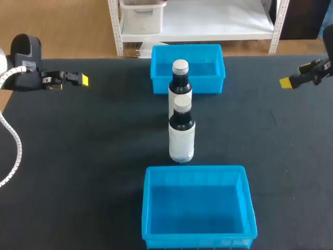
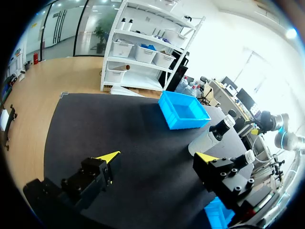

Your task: Pick up the bottle, and place it in the far bin if it is heavy, or in the near bin if it is light.

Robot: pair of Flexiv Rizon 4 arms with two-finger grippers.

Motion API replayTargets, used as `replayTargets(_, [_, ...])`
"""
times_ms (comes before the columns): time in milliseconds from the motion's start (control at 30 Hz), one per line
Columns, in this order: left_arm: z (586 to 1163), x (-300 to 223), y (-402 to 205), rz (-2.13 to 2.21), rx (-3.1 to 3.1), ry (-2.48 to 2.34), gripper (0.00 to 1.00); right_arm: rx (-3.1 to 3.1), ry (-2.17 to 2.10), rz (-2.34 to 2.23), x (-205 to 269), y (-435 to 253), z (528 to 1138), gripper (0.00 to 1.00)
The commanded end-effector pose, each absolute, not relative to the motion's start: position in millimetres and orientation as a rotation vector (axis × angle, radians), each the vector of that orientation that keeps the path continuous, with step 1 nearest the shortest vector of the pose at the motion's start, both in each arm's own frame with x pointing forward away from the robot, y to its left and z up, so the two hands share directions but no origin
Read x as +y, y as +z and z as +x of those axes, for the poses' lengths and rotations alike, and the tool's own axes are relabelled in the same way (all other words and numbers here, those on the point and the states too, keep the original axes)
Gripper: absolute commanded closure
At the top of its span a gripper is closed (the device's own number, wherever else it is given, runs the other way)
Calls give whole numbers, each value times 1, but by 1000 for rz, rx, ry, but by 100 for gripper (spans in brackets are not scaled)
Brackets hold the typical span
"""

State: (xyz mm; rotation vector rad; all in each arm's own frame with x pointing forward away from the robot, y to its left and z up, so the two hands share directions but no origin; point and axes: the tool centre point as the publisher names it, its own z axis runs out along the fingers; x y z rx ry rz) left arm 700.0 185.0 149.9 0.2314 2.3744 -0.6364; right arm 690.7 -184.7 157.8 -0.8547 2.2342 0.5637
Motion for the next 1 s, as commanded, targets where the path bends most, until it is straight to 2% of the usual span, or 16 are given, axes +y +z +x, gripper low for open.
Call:
replayTargets(33, [700, 185, 150, 231, 2374, -636, 0, 2129, 937, -1112, -189, 157, 696, 0])
replayTargets(267, [700, 185, 150, 231, 2374, -636, 0, 2129, 937, -1112, -189, 157, 696, 0])
replayTargets(433, [700, 185, 150, 231, 2374, -636, 0, 1861, 912, -1325, -174, 161, 690, 0])
replayTargets(700, [700, 185, 150, 231, 2374, -636, 0, 1633, 858, -1527, -147, 160, 668, 0])
replayTargets(1000, [700, 185, 150, 231, 2374, -636, 0, 1639, 756, -1562, -97, 154, 652, 0])
